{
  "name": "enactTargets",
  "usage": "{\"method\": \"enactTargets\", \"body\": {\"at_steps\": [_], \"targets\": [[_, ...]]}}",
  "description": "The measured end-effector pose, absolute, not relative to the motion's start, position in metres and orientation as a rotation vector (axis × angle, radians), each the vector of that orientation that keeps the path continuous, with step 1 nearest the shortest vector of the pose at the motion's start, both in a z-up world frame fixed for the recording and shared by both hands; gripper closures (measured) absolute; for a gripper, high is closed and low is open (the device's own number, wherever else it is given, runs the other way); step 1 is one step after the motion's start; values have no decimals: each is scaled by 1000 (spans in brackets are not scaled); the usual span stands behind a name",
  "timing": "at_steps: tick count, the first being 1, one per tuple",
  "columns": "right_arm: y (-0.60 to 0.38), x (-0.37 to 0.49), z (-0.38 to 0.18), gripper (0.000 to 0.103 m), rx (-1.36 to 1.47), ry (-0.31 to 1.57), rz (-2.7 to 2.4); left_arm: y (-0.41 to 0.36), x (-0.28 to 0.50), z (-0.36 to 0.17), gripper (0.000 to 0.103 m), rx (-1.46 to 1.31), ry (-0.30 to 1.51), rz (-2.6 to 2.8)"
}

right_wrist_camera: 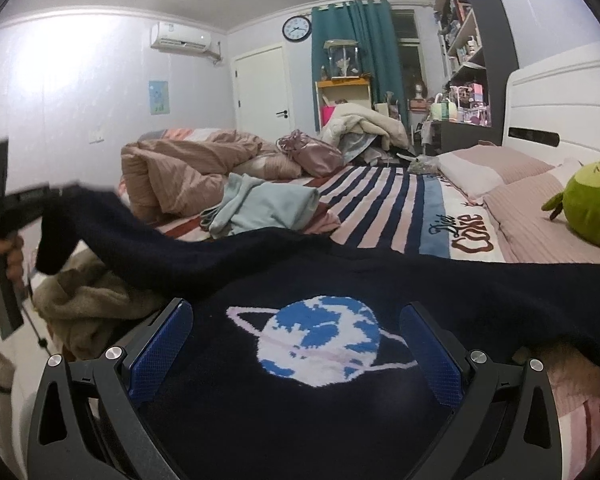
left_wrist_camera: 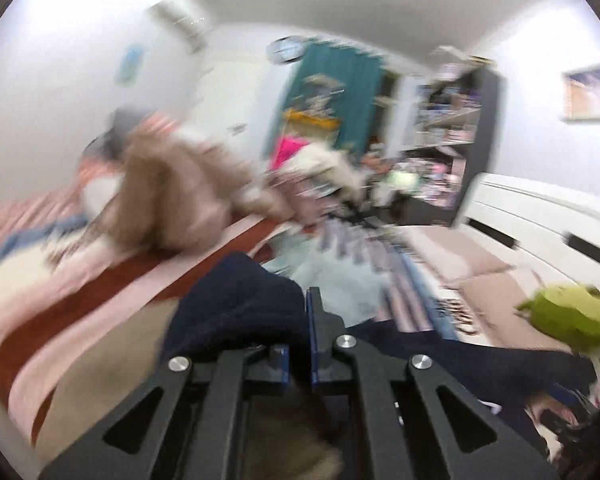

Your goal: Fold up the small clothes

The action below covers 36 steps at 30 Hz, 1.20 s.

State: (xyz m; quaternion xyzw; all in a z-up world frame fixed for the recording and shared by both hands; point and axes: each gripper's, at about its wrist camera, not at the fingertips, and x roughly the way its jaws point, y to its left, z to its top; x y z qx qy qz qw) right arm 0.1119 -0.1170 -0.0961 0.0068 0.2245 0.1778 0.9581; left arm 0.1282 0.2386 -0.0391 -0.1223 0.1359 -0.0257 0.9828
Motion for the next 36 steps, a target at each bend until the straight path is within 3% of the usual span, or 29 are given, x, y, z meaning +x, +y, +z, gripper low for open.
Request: {"method": "enactTargets", "body": {"at_steps": [5, 12, 13, 16, 26, 36], "targets": [[-152, 102, -96, 0, 57, 441, 326, 147, 143, -38, 99, -140, 357, -336], [-202, 88, -99, 0, 102, 437, 257, 24, 164, -153, 97, -145, 738, -614], [-206, 86, -100, 0, 100, 438, 250, 13, 164, -170, 95, -155, 792, -625], [-220, 80, -102, 0, 109, 441, 236, -3, 151, -192, 74, -190, 855, -632], [-194, 88, -117, 0, 102, 543, 346, 84, 99, -137, 50, -187, 694, -426], [-30, 114, -145, 0, -99, 646, 601, 187, 57, -113, 34, -196, 540, -171]]}}
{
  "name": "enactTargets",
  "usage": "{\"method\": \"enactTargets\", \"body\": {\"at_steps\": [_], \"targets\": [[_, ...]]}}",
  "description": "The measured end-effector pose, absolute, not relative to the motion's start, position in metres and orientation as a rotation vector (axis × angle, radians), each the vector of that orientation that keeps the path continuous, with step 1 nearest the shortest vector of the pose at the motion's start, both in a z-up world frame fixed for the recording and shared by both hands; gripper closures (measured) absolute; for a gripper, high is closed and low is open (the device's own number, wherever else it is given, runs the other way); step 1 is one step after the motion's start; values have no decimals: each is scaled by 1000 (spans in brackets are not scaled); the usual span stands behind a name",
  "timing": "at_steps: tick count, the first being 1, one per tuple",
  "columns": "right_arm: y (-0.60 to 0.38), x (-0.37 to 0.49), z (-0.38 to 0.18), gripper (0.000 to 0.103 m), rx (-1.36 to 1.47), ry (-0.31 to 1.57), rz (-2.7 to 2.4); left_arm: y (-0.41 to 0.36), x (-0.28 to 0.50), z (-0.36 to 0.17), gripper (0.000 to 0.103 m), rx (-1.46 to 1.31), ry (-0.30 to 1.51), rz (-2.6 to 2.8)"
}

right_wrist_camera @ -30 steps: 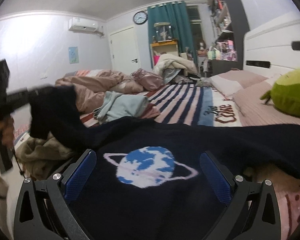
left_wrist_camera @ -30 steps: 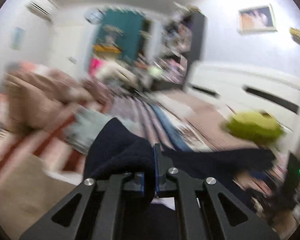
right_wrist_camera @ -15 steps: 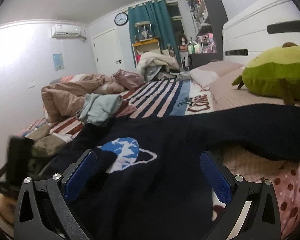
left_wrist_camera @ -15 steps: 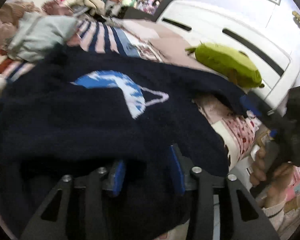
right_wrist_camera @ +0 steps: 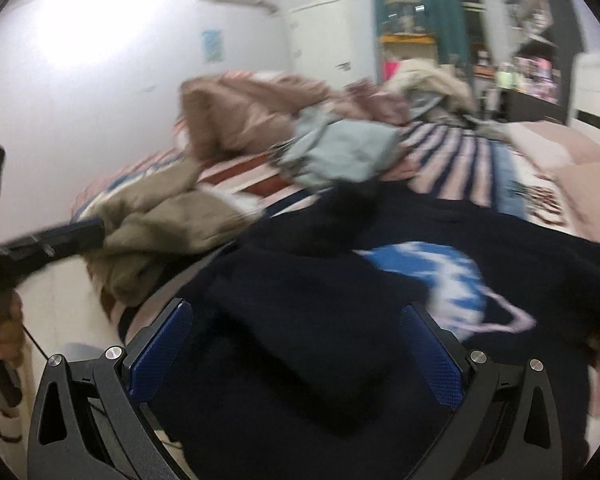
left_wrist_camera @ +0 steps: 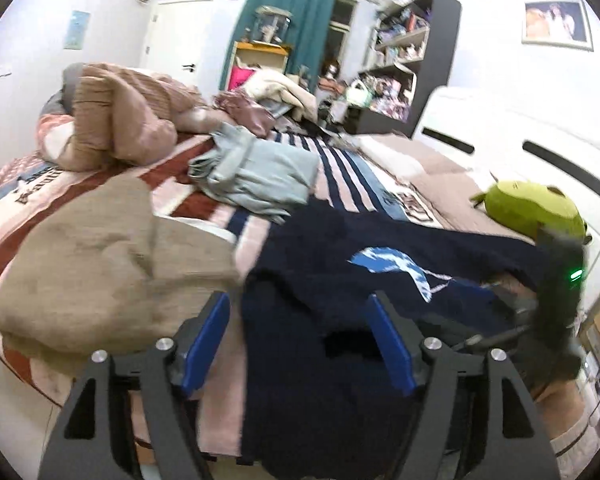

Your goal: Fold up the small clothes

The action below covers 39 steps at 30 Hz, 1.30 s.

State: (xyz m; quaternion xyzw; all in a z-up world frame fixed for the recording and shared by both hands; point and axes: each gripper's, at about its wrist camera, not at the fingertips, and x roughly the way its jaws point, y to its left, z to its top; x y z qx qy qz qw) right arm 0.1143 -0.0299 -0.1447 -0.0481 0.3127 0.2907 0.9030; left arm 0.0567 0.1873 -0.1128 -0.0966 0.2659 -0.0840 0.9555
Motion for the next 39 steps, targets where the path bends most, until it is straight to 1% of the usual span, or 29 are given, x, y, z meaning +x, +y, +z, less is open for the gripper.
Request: {"method": "enactTargets", "body": {"at_steps": [5, 6, 8, 9, 11, 12, 14, 16, 22, 27, 33, 34, 36, 37, 38, 39], "targets": [[26, 137, -182, 1, -193, 760, 602, 210, 51, -117, 32, -228, 515, -150], [29, 141, -186, 4, -202, 767, 569, 213, 50, -118, 31, -235, 511, -153], [26, 149, -193, 35, -195, 777, 475, 215, 51, -120, 31, -244, 506, -158], [22, 152, -194, 40, -163, 786, 464, 216, 52, -121, 31, -245, 506, -161], [5, 156, -191, 63, -39, 795, 473, 216, 53, -122, 30, -243, 508, -166], [-2, 157, -188, 69, -1, 796, 477, 216, 54, -123, 30, -242, 510, -168], [-20, 156, -181, 86, 62, 776, 476, 213, 55, -124, 30, -244, 514, -175], [-34, 155, -177, 96, 82, 760, 435, 211, 57, -124, 30, -250, 515, -183], [-88, 142, -170, 99, 166, 711, 312, 196, 59, -122, 30, -241, 520, -193], [-136, 111, -169, 100, 229, 653, 214, 175, 60, -118, 30, -227, 525, -202], [-182, 82, -188, 100, 338, 689, 191, 142, 65, -113, 30, -183, 550, -217], [-187, 79, -192, 98, 362, 702, 223, 136, 66, -112, 30, -177, 554, -223], [-196, 75, -194, 90, 402, 706, 259, 127, 67, -111, 30, -171, 559, -235], [-203, 73, -193, 71, 425, 700, 269, 122, 68, -110, 30, -171, 561, -241], [-209, 71, -193, 45, 441, 692, 268, 119, 68, -110, 29, -170, 562, -243], [-217, 71, -192, 36, 463, 680, 264, 116, 69, -109, 29, -168, 564, -244]]}}
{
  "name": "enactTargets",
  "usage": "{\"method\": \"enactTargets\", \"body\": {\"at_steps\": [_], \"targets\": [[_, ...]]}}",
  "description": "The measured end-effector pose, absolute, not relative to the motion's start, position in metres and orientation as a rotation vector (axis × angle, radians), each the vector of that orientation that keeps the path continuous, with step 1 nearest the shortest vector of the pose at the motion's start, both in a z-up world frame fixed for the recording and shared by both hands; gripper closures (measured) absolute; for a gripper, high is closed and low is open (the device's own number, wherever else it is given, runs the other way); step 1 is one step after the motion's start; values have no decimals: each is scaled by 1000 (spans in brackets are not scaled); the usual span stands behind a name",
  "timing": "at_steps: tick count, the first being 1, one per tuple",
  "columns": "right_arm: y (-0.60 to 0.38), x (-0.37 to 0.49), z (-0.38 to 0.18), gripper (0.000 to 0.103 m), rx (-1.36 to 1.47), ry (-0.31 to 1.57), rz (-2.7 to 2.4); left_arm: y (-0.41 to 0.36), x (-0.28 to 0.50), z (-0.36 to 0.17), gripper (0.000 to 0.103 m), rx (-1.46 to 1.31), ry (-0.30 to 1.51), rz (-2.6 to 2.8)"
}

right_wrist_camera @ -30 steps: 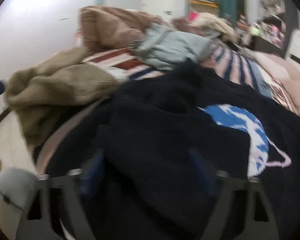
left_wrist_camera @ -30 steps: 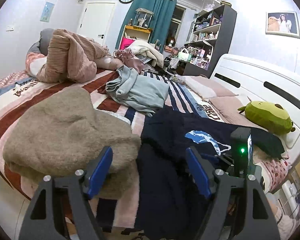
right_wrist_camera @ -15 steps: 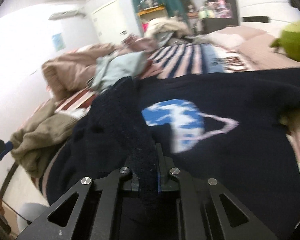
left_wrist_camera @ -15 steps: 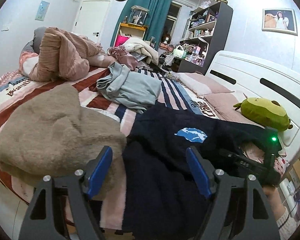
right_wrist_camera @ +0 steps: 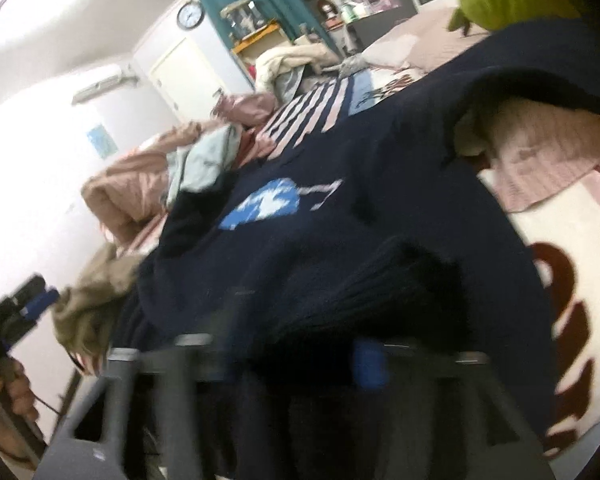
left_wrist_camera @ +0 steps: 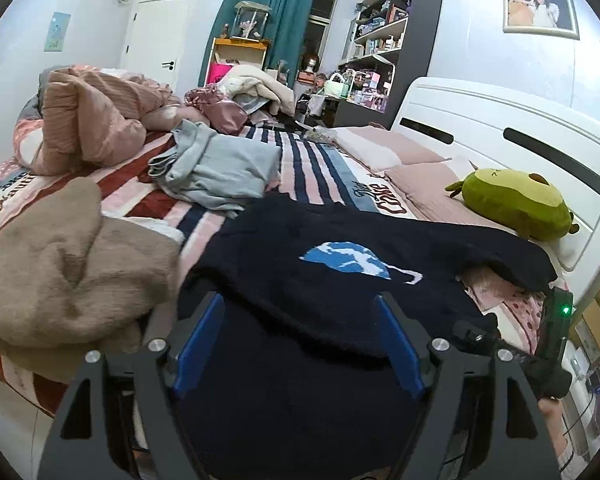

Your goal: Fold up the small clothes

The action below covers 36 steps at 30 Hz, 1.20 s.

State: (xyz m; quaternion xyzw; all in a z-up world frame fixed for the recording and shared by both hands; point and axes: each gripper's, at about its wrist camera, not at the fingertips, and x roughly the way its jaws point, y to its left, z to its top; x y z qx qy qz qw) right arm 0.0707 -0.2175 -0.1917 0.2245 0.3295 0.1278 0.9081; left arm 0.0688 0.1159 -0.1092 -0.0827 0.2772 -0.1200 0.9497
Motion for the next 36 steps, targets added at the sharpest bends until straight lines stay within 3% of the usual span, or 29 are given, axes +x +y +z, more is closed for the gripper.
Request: {"method": "enactTargets", "body": {"at_steps": [3, 4, 5, 6, 7, 8, 11, 19, 27, 31, 36], "targets": [[-233, 81, -191, 33, 521, 684, 269, 107, 69, -107, 28, -161, 566, -248], [-237, 87, -193, 41, 552, 699, 280, 104, 70, -107, 28, -159, 567, -249], [-238, 92, -195, 56, 572, 722, 294, 102, 69, -106, 28, -157, 566, -251], [-238, 95, -197, 65, 578, 745, 304, 101, 68, -104, 28, -154, 565, -254], [-236, 98, -200, 85, 574, 771, 313, 100, 67, -103, 28, -149, 563, -258], [-235, 99, -201, 97, 570, 783, 316, 99, 67, -102, 27, -146, 562, -260], [-237, 85, -194, 98, 554, 742, 302, 99, 65, -100, 27, -143, 557, -255], [-245, 53, -167, 99, 431, 675, 237, 99, 57, -98, 26, -152, 546, -256], [-228, 50, -192, 94, 358, 860, 290, 99, 56, -99, 26, -157, 552, -262], [-256, 46, -176, 70, 360, 794, 219, 97, 58, -98, 25, -153, 545, -277], [-323, 48, -145, 52, 415, 661, 81, 88, 65, -96, 25, -145, 541, -296]]}}
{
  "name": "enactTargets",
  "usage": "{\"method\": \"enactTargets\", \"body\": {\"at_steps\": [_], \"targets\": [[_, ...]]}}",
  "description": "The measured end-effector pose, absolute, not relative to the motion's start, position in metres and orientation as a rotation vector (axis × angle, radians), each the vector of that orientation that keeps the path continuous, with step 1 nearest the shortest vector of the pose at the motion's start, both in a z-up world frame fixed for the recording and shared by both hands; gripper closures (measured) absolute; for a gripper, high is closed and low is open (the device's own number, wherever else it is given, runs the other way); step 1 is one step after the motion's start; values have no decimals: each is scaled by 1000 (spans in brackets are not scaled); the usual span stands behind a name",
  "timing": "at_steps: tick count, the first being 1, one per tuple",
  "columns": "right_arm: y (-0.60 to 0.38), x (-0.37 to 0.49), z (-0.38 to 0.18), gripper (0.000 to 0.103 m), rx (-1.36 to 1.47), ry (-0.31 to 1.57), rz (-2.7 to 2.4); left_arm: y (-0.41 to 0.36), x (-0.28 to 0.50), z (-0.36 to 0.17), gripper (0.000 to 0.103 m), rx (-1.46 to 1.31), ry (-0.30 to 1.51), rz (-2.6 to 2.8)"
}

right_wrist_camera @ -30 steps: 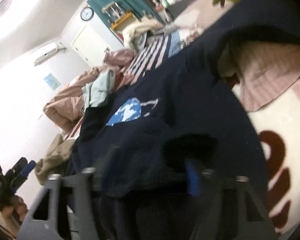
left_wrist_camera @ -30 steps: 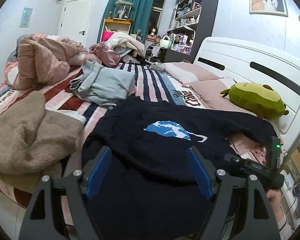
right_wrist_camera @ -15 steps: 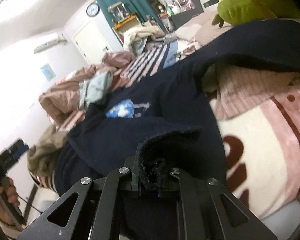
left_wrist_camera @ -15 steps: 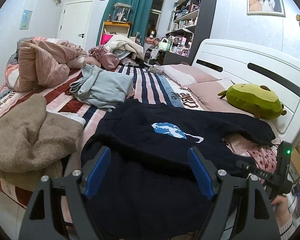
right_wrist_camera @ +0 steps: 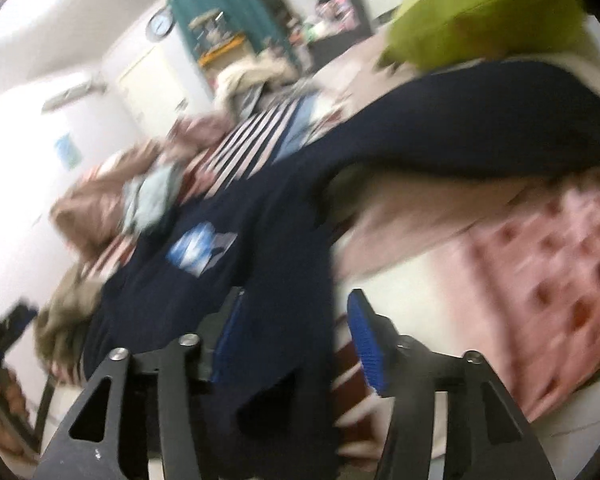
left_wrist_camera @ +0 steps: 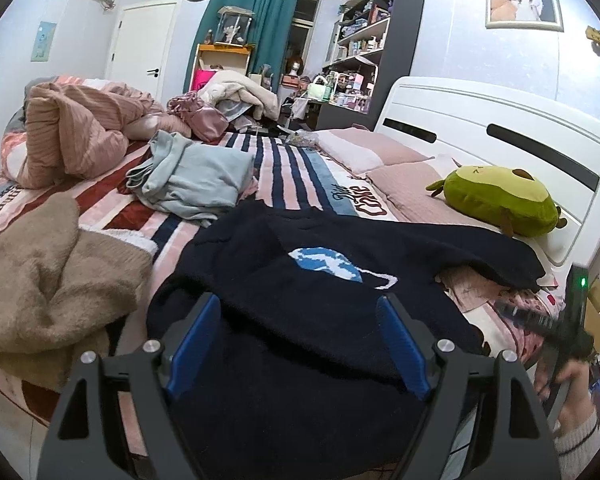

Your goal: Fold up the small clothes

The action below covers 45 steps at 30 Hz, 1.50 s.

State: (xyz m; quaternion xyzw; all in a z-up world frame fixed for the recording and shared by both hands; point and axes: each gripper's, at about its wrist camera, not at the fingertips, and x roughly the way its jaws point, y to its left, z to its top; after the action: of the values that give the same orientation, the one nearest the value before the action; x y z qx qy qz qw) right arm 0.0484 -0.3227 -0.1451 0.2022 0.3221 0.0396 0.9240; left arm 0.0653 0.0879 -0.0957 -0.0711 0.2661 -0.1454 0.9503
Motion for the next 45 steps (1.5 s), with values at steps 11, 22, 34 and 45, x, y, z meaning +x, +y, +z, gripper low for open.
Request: {"method": "enactTargets", "body": {"at_steps": [11, 22, 34, 45], "targets": [[-441, 88, -173, 28, 657, 587, -40, 42, 83, -91, 25, -99, 572, -313], [-466, 93, -184, 41, 811, 380, 34, 25, 95, -91, 25, -74, 597, -256], [-458, 115, -166, 60, 732, 328, 77, 21, 99, -88, 24, -106, 587, -248], [-426, 133, -82, 98, 449, 279, 125, 40, 90, -79, 24, -140, 543, -201]]}}
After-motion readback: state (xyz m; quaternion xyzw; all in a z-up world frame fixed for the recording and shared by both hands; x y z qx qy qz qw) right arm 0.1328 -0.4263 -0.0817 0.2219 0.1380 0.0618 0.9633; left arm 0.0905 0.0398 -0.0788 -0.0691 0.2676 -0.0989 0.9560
